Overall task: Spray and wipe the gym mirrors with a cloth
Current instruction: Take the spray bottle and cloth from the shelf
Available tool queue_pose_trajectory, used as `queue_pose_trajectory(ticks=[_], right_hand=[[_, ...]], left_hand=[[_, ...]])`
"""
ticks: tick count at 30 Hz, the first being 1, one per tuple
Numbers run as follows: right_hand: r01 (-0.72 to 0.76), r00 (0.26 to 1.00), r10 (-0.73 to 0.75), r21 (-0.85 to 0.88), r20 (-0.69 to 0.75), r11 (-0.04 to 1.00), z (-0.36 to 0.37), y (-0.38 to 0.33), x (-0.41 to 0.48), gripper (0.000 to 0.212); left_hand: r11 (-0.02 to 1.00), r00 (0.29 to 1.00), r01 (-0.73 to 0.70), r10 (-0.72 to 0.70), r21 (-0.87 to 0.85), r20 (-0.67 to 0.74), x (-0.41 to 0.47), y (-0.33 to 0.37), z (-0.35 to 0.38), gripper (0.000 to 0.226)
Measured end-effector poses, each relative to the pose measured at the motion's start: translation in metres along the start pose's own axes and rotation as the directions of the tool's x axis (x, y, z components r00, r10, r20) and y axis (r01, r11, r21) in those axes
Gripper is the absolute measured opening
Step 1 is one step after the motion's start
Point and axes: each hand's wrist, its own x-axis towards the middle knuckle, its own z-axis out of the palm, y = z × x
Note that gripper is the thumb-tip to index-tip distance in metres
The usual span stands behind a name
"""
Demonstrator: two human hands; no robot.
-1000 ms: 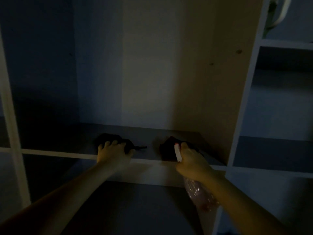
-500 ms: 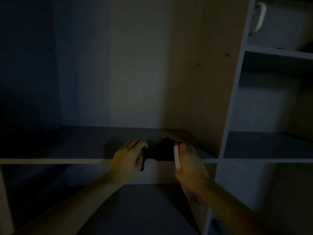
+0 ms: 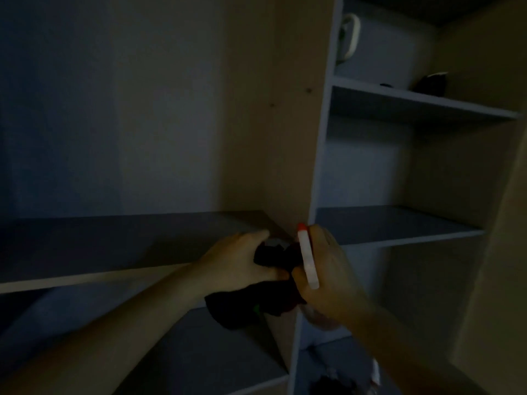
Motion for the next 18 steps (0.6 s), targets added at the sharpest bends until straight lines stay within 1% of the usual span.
queue_pose_trajectory(ticks=[1, 2, 4, 8, 11, 12, 15, 16, 18], right_hand=[[-0.016, 1.0, 0.016, -0.001, 0.007, 1.0, -0.015, 0.003, -0.007, 0.028], [-0.05, 0.998, 0.05, 0.001, 0.023, 0.999, -0.03, 0.006, -0.016, 0.027], [-0.117, 0.992, 0.116, 0.011, 0.05, 0.993, -0.062, 0.014, -0.035, 0.027], [-0.123, 0.991, 0.126, -0.093, 0.035, 0.988, -0.125, 0.026, -0.084, 0.04], [-0.197, 0.976, 0.209, -0.164, 0.057, 0.966, -0.167, 0.036, -0.131, 0.039], [-0.241, 0.965, 0.255, -0.185, 0.056, 0.953, -0.178, 0.038, -0.147, 0.036], [-0.376, 0.921, 0.39, -0.282, -0.007, 0.882, -0.208, 0.036, -0.197, 0.035], [-0.439, 0.892, 0.451, -0.322, -0.044, 0.838, -0.219, 0.034, -0.214, 0.038], [-0.578, 0.808, 0.578, -0.335, -0.111, 0.744, -0.239, 0.023, -0.242, 0.044]], left_hand=[[0.997, 0.996, -0.014, 0.02, -0.081, 0.082, 0.006, 0.012, 0.012, 0.045], [0.989, 0.991, -0.026, 0.045, -0.148, 0.128, 0.012, 0.023, 0.025, 0.037], [0.971, 0.986, -0.053, 0.087, -0.234, 0.14, 0.024, 0.047, 0.052, 0.017], [0.96, 0.979, -0.11, 0.149, -0.257, 0.137, 0.045, 0.101, 0.1, 0.016], [0.93, 0.959, -0.188, 0.243, -0.316, 0.144, 0.052, 0.141, 0.134, 0.029], [0.916, 0.95, -0.199, 0.267, -0.348, 0.161, 0.053, 0.154, 0.147, 0.033], [0.883, 0.913, -0.228, 0.34, -0.411, 0.225, 0.052, 0.191, 0.189, 0.027], [0.867, 0.894, -0.251, 0.378, -0.43, 0.241, 0.052, 0.203, 0.203, 0.025], [0.858, 0.836, -0.303, 0.448, -0.414, 0.317, 0.052, 0.223, 0.226, 0.008]])
